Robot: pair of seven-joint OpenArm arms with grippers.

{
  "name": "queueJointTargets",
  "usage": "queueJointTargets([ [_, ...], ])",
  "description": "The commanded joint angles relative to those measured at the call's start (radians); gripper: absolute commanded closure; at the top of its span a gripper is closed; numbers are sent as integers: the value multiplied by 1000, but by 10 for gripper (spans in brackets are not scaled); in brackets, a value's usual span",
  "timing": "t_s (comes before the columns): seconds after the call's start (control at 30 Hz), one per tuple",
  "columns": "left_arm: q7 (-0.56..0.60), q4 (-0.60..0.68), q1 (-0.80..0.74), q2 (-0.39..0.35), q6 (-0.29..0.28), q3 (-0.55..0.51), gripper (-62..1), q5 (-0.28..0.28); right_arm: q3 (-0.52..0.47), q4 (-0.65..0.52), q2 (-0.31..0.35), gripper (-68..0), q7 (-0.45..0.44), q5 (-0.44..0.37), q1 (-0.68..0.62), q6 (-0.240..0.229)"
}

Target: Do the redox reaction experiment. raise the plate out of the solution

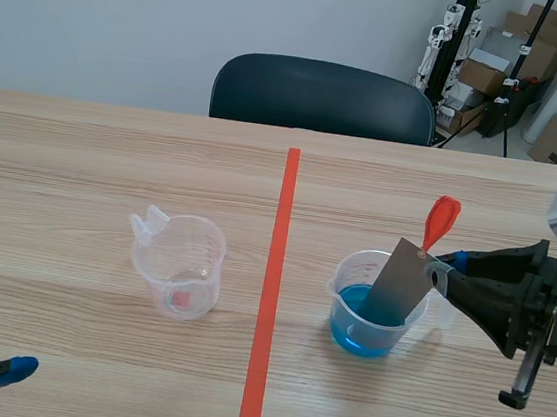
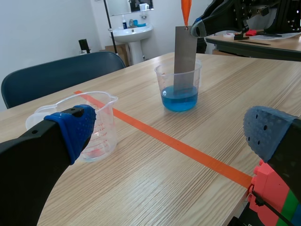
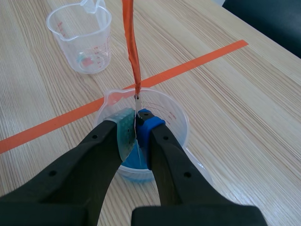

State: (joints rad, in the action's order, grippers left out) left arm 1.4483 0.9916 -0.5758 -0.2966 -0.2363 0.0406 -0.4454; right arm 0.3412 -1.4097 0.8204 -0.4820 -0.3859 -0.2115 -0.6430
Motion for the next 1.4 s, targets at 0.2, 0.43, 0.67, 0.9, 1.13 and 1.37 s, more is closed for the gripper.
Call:
queueJointTargets([
  [0.2, 16, 5, -3, -1, -2, -4, -623, 7, -18, -6, 5, -6, -22, -11, 18, 0],
  [0.43, 16, 5, -3, -1, -2, -4, -623, 7, -18, -6, 5, -6, -22, -11, 26, 0],
  [0.67, 7, 5, -3, -1, -2, -4, -623, 7, -18, -6, 5, -6, -22, -12, 26, 0],
  [0.9, -9, 5, -3, -1, -2, -4, -623, 7, -18, -6, 5, -6, -20, -27, 26, -1],
  [1.13, -9, 5, -3, -1, -2, -4, -623, 7, -18, -7, 5, -6, 18, -56, 32, -5],
  [1.37, 3, 5, -3, -1, -2, -4, -623, 7, -18, -10, 5, -6, 84, -94, 48, -20],
])
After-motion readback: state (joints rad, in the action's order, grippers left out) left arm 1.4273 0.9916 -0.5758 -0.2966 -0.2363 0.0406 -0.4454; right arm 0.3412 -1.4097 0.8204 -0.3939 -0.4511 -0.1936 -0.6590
